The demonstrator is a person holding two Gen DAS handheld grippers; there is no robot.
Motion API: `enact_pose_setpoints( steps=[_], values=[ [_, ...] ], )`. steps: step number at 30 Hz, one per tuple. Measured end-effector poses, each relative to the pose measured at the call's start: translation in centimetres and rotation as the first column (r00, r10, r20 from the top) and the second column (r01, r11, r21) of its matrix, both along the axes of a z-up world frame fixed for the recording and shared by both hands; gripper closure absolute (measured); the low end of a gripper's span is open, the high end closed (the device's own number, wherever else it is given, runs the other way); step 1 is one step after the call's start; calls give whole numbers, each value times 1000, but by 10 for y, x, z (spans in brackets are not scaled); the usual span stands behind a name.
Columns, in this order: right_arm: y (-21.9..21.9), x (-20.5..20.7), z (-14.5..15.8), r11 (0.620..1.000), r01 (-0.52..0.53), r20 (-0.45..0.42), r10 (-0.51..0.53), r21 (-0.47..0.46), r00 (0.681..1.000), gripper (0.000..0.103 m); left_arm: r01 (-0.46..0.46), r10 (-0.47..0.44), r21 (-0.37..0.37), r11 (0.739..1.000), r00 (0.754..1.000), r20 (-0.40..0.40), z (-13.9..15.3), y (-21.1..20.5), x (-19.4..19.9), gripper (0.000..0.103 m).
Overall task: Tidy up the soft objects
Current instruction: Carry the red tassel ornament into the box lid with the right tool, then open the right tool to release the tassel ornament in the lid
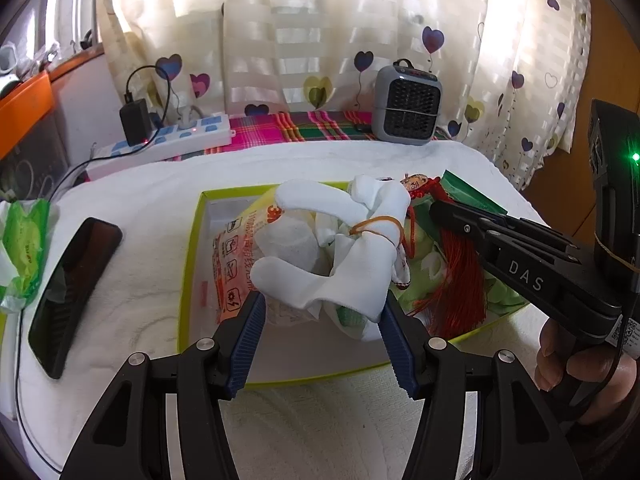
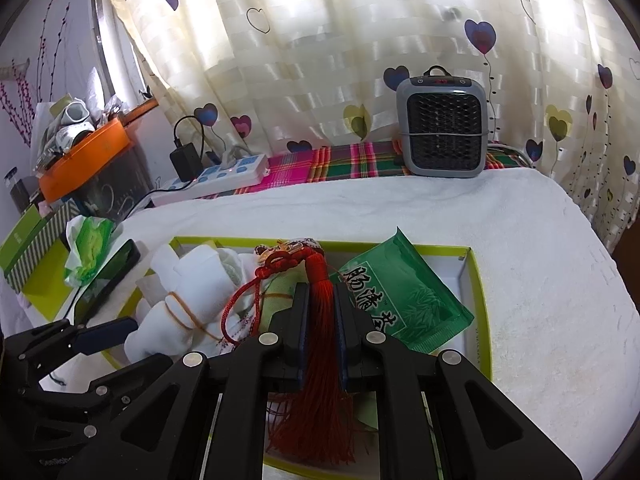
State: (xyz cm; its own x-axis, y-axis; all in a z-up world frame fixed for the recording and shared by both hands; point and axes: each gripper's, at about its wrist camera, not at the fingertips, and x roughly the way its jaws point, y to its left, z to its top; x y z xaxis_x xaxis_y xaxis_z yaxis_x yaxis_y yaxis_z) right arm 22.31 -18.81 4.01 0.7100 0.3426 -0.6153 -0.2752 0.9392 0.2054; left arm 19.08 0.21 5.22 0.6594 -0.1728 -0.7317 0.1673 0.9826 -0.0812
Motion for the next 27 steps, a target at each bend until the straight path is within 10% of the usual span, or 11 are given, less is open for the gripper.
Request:
enact_pose_setpoints(
  steps=[11,27],
  values=[
    [5,-8,3,1000,-9,18,10,-21,1000,56,-7,7,3,1000,1000,-2,0,-1,-1,46],
    [-2,-25,9,1000,24,38,-24,-11,999,45,-21,20,7,1000,1000,12,5,-3,-11,46]
  ],
)
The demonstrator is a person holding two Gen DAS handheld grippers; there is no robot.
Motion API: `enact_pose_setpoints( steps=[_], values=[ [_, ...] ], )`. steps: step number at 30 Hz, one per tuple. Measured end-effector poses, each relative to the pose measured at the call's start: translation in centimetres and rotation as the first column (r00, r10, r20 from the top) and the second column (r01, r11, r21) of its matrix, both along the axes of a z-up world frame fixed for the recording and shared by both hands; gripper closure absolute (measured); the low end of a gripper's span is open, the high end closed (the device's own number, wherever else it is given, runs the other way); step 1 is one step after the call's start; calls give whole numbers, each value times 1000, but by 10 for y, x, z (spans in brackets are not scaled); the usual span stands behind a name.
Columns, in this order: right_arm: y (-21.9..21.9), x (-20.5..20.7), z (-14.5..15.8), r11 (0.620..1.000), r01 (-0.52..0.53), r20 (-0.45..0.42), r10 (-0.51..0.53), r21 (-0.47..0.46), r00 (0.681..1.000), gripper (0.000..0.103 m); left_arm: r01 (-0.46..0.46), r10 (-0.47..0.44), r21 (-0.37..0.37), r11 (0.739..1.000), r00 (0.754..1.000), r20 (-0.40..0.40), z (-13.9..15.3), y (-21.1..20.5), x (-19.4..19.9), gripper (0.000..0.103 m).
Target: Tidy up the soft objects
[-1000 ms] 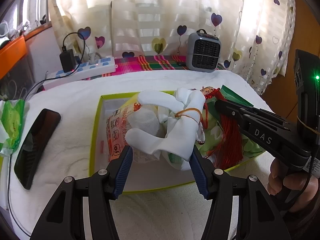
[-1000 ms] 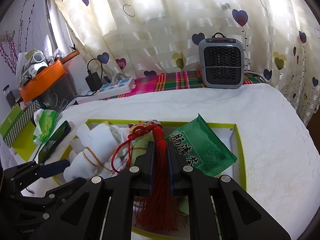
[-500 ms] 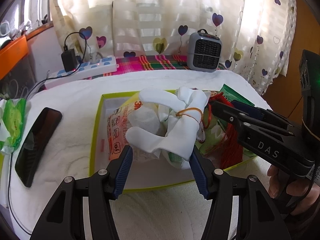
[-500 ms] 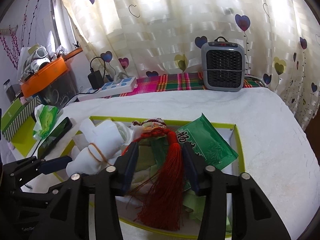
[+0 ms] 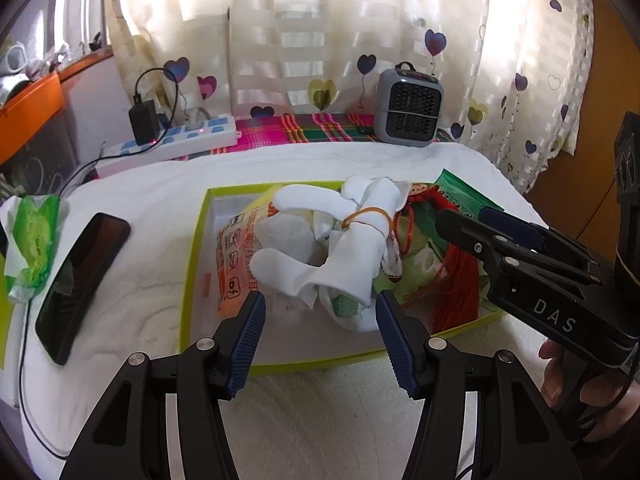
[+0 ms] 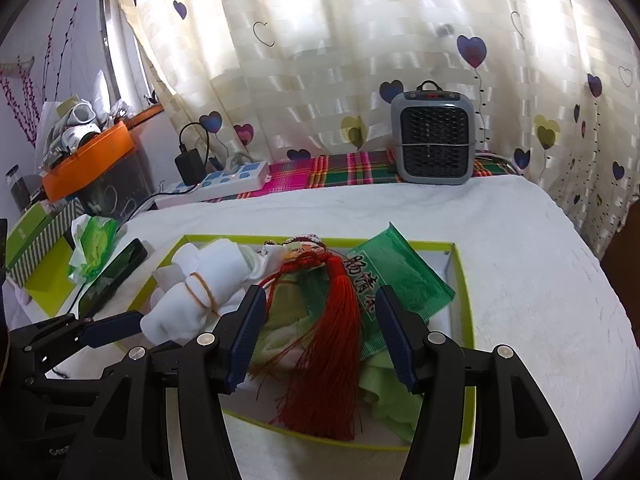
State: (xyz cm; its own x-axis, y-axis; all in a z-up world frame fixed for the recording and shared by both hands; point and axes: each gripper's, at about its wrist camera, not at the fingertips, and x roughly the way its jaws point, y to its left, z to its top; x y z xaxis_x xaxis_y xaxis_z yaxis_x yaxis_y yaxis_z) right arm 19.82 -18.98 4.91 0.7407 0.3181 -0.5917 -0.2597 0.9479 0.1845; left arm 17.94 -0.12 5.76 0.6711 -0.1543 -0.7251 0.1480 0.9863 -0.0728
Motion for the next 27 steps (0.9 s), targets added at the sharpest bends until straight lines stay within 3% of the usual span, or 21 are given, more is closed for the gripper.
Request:
enact_pose_setpoints(
  steps=[18,27],
  values=[
    [-5,-43,0,994,46,-34,-50,-99,998,45,-22,22,28,999,1000,-15,-5,-10,-33,46],
    [-5,-62,-17,985,56,-94,-72,-163,993,45,-21,26,65,998,997,-76,-29,-19,-53,46]
  ],
)
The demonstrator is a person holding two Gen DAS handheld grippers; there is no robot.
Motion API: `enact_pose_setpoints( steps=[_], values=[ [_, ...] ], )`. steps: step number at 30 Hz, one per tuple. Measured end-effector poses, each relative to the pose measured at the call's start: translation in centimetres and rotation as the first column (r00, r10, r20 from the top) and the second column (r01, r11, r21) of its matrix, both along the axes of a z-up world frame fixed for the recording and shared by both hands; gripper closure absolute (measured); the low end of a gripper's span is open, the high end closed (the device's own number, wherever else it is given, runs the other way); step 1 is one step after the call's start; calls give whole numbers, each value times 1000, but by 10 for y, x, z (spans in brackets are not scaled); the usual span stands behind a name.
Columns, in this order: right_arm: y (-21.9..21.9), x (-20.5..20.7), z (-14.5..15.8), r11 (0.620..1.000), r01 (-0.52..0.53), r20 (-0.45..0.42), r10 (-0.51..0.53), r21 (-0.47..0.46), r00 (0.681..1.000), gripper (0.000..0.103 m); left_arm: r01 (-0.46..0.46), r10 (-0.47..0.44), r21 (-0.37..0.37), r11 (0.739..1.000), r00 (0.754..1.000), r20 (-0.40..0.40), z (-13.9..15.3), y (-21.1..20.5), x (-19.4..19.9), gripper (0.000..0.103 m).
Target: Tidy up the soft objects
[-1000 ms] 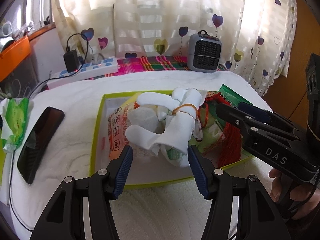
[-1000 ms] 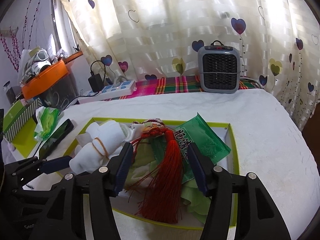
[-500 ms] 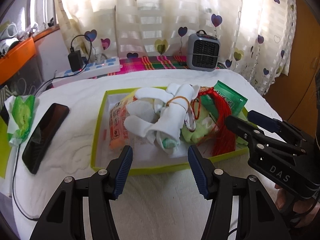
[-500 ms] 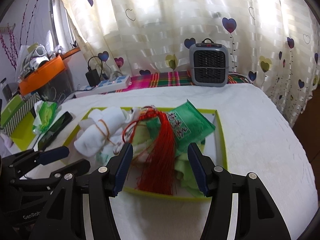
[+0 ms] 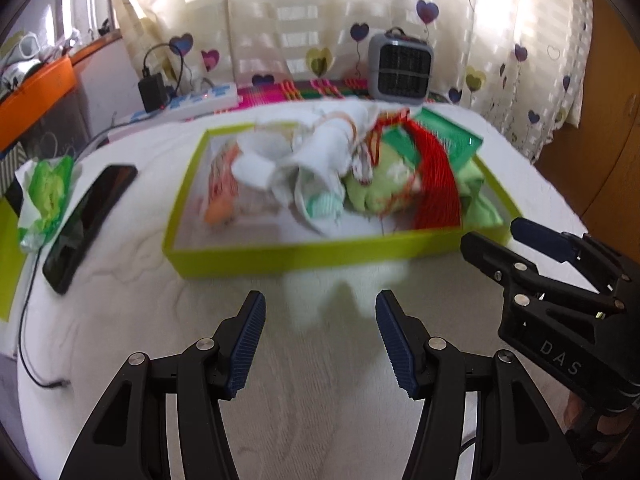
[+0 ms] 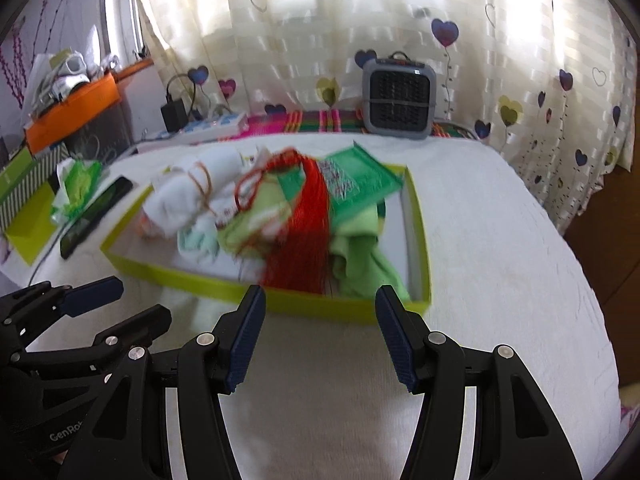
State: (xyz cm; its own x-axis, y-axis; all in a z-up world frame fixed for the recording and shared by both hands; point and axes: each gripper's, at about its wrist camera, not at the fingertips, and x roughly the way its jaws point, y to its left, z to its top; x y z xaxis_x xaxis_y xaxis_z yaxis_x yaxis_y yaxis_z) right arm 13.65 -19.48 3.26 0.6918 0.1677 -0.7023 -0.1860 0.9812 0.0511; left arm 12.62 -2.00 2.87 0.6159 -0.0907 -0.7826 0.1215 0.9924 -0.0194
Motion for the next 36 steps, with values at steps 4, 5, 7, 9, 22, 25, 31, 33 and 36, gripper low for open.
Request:
enact_pose_setpoints(
  steps=[4,5,7,9,22,25,31,33,36],
  values=[
    [-1,-6,-11,1000,10,-31,-11,-28,999,45,-7,7,6,1000,999,-35,-13,0,-5,46],
    [-1,-7,-12,999,11,-36,-12,-37,999,45,-9,8,-2,1000,999,-43,-15,1,-6,46],
    [0,-9,-15,999,11,-46,-13,-48,999,45,-15,14,-15,1000,998,-58,-19,2,-8,46],
    [1,-12,-19,998,11,-54,-14,-58,998,45,-25,25,0,1000,998,-49,-20,2,-10,46],
    [-8,-17,-30,995,60,-98,-67,-76,993,45,-66,66,25,998,998,-17,-23,0,-20,46],
    [-10,-18,-30,995,66,-100,-73,-74,992,45,-75,75,26,997,997,-12,-24,-1,-21,46],
    [-10,-18,-30,995,65,-106,-74,-81,992,44,-88,89,35,995,996,-2,-25,-3,-22,46],
    [-11,-18,-31,994,70,-109,-79,-80,991,42,-95,95,35,995,996,2,-25,-3,-23,46],
    [-12,-17,-32,995,74,-115,-82,-72,990,40,-104,104,35,994,995,7,-25,-4,-23,46]
  ],
)
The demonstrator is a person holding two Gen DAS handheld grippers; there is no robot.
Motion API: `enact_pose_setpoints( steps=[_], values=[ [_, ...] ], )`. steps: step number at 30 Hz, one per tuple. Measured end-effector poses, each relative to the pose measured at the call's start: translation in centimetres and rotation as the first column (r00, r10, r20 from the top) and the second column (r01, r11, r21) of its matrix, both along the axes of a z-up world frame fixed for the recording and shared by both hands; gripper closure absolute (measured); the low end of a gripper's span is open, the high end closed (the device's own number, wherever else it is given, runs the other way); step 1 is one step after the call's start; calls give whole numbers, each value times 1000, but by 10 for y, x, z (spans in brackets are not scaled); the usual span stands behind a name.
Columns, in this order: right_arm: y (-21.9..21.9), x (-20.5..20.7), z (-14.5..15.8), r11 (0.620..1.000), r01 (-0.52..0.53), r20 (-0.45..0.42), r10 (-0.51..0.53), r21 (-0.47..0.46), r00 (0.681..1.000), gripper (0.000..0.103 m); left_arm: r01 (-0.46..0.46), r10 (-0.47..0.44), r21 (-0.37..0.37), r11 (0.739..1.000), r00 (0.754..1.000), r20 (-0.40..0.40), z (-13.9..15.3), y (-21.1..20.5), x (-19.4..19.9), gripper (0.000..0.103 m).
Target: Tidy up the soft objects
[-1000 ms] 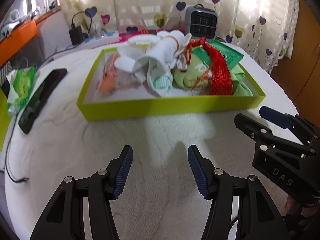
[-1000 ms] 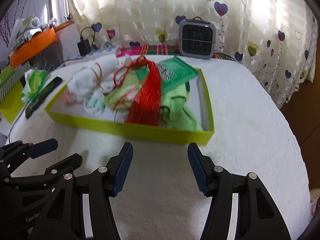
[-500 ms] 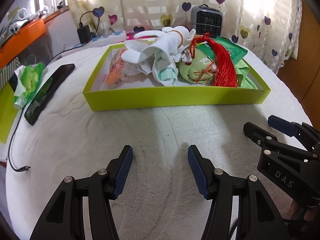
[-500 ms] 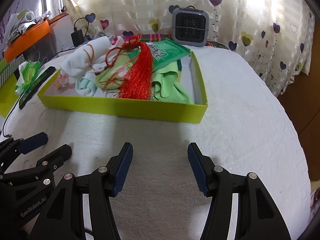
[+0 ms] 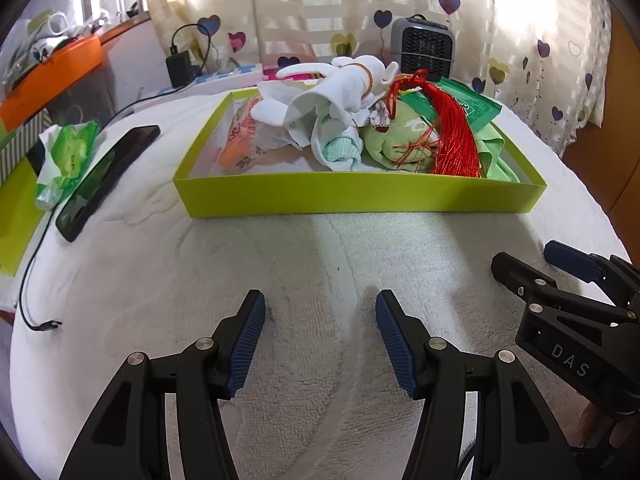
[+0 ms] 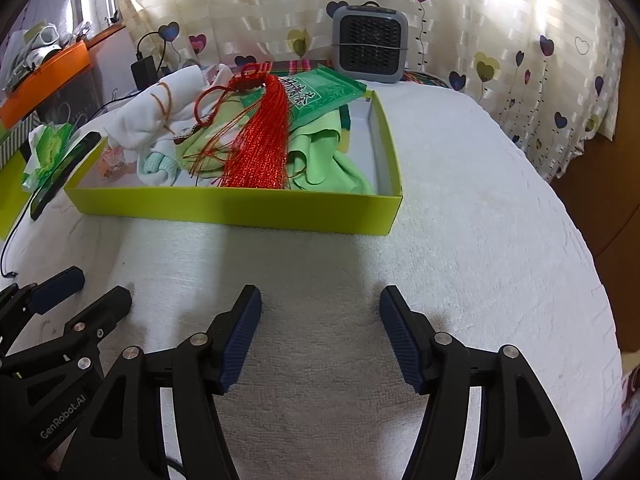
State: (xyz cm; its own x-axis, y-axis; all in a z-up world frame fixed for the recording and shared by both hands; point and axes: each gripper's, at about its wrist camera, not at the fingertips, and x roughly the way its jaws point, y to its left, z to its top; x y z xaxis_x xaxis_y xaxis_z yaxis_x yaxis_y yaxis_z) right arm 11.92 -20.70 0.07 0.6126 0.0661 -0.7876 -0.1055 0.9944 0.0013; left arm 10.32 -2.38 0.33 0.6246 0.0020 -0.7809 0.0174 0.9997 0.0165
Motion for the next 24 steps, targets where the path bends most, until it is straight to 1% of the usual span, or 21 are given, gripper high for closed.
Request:
enact_pose_setpoints(
  steps=[3,6,8,24],
  values=[
    [-1,1,0,1000,0,-2,0,7,1000,39,-15,15,-11,1000,1000,3,0,1,0,45],
    [-2,1,0,1000,0,-3,0,9,1000,39,-20,20,10,1000,1000,4,-1,-2,1,45],
    [-2,1,0,1000,0,-3,0,11,1000,39,-25,25,5,1000,1000,5,-1,-2,2,45],
    [-2,1,-1,1000,0,-3,0,13,1000,39,-26,26,1,1000,1000,5,-1,-1,2,44]
  ],
)
